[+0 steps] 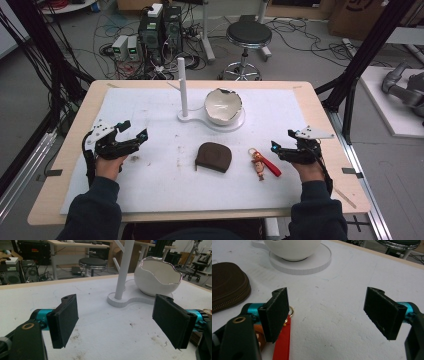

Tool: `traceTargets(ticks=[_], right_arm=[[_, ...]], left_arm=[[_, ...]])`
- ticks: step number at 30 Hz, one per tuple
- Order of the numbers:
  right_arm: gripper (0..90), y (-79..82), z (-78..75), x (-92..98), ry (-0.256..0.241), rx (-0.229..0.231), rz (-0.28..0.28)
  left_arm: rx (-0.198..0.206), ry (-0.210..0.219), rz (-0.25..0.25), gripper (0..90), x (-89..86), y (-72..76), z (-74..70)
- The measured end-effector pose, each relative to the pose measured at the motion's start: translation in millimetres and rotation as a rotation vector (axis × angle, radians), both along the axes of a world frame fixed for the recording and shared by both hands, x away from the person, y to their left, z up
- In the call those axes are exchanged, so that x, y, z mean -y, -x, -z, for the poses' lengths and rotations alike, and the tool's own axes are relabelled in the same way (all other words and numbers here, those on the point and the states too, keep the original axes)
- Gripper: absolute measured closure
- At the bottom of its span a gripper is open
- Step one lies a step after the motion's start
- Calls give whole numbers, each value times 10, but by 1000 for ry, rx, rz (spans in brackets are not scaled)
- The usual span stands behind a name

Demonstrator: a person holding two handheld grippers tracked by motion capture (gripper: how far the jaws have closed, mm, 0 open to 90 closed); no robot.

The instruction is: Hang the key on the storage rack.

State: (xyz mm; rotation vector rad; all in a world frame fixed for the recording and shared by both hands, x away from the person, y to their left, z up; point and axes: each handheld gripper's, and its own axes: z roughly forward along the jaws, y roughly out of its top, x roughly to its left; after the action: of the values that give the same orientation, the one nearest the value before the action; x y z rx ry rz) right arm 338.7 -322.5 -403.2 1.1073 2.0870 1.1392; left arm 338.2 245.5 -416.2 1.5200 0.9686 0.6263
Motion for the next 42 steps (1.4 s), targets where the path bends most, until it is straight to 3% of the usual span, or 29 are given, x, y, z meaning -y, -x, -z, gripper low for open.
traceTargets(ticks=[8,10,22,23,25,28,33,37,38,39,40,42], right_arm=[[213,35,16,-71,-8,-2,-18],[214,50,41,-108,-36,-17,-32],[222,247,42,-183,-35,-28,-40],[292,282,55,-226,-33,-45,-62],[303,288,61,-242,-29,-51,-76],[389,291,100,-309,-9,-96,-122],[395,301,142,-384,18,-138,-147],[390,308,215,-511,87,-186,-179],[388,298,272,-575,152,-215,-185],[388,298,272,-575,152,-215,-185],[394,274,325,-596,190,-245,-181],[467,262,331,-577,197,-246,-170]], left_arm=[[-3,11,-9,211,-7,-5,3],[1,18,-16,211,-9,0,-3],[-2,28,-17,215,-9,-23,-4],[-4,28,-14,217,-7,-27,-2],[-8,28,-11,217,-8,-32,2],[-11,29,-3,217,0,-31,3],[-13,23,2,218,4,-24,0],[-19,22,0,220,4,-26,6],[-21,23,0,222,5,-27,7],[-24,21,0,222,5,-26,9],[-25,19,1,224,4,-26,10],[-28,18,0,226,6,-26,14]])
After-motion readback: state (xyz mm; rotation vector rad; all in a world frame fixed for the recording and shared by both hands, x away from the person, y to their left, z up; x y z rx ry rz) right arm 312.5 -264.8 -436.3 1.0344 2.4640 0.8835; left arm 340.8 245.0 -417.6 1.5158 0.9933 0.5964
